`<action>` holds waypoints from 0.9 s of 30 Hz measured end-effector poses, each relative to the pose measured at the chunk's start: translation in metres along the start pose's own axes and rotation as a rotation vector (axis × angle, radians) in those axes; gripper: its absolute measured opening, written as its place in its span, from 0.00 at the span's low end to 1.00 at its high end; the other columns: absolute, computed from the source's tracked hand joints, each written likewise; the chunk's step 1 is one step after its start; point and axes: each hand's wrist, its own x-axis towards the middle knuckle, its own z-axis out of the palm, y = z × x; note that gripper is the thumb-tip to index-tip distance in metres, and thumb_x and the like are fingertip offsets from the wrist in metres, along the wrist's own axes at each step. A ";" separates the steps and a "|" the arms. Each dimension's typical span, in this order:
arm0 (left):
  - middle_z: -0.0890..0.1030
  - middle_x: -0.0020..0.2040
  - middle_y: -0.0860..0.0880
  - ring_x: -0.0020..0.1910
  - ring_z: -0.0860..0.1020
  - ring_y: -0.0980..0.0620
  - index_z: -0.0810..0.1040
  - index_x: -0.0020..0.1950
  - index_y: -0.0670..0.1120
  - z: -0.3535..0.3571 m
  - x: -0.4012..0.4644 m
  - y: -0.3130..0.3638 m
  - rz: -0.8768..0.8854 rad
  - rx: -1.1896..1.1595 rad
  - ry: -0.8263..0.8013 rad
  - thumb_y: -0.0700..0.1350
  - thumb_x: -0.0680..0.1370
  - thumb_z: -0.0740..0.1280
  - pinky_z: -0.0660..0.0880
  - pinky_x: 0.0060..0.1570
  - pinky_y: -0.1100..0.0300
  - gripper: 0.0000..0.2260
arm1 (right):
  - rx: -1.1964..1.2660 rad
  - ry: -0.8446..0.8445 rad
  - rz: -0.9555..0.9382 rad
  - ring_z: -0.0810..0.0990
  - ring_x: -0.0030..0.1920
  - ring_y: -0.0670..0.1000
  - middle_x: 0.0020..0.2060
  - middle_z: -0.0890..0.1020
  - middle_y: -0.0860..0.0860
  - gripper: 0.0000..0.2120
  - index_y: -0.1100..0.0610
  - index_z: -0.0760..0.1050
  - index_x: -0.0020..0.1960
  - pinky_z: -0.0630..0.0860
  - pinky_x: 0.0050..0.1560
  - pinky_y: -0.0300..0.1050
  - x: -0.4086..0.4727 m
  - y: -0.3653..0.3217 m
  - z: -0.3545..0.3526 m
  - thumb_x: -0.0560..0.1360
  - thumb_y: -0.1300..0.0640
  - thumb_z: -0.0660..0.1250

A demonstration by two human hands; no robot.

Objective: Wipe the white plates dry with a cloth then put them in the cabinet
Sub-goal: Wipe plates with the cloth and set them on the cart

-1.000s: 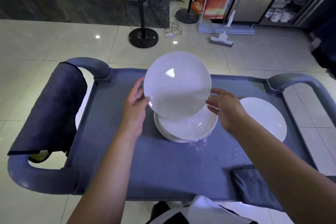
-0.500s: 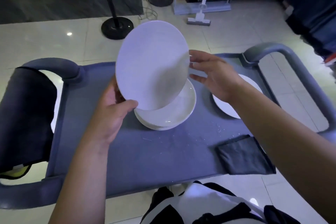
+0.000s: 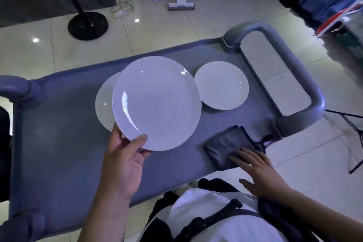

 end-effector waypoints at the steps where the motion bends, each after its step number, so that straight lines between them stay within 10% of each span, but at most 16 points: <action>1: 0.81 0.65 0.51 0.64 0.80 0.46 0.72 0.73 0.50 0.001 -0.001 0.001 -0.006 0.010 -0.008 0.30 0.75 0.62 0.83 0.50 0.47 0.28 | -0.008 -0.007 -0.014 0.73 0.68 0.55 0.68 0.77 0.50 0.36 0.47 0.72 0.71 0.63 0.67 0.54 -0.004 0.003 0.008 0.64 0.46 0.76; 6: 0.79 0.69 0.51 0.67 0.79 0.45 0.73 0.72 0.55 0.015 -0.003 0.005 -0.019 0.087 -0.064 0.32 0.75 0.63 0.82 0.48 0.40 0.29 | 0.106 0.288 -0.003 0.79 0.55 0.55 0.54 0.82 0.46 0.14 0.49 0.82 0.57 0.70 0.53 0.50 0.024 0.002 0.005 0.72 0.49 0.71; 12: 0.79 0.68 0.49 0.66 0.79 0.45 0.72 0.74 0.53 0.041 -0.005 -0.003 0.013 0.122 -0.088 0.32 0.72 0.66 0.82 0.49 0.40 0.32 | 0.003 0.278 -0.079 0.81 0.50 0.57 0.51 0.83 0.50 0.11 0.54 0.82 0.56 0.78 0.44 0.53 0.030 0.011 0.006 0.74 0.56 0.70; 19: 0.81 0.64 0.51 0.64 0.80 0.44 0.75 0.70 0.57 0.062 0.000 0.005 0.043 0.232 -0.096 0.32 0.71 0.65 0.82 0.47 0.39 0.31 | 1.075 0.142 0.389 0.77 0.44 0.56 0.40 0.79 0.58 0.05 0.59 0.74 0.46 0.75 0.45 0.51 0.092 0.032 -0.091 0.81 0.62 0.66; 22: 0.81 0.63 0.52 0.64 0.80 0.44 0.77 0.66 0.60 0.076 0.003 0.009 0.073 0.263 -0.102 0.32 0.70 0.65 0.82 0.47 0.40 0.31 | 1.438 0.263 0.345 0.81 0.49 0.54 0.52 0.81 0.62 0.04 0.61 0.75 0.55 0.79 0.47 0.53 0.098 0.030 -0.158 0.82 0.63 0.63; 27: 0.83 0.59 0.52 0.58 0.82 0.47 0.80 0.61 0.63 0.109 0.000 0.002 0.120 0.293 -0.101 0.32 0.69 0.65 0.83 0.43 0.44 0.30 | 1.367 0.532 -0.001 0.80 0.46 0.50 0.45 0.81 0.51 0.04 0.56 0.75 0.51 0.80 0.46 0.56 0.130 -0.002 -0.244 0.77 0.62 0.66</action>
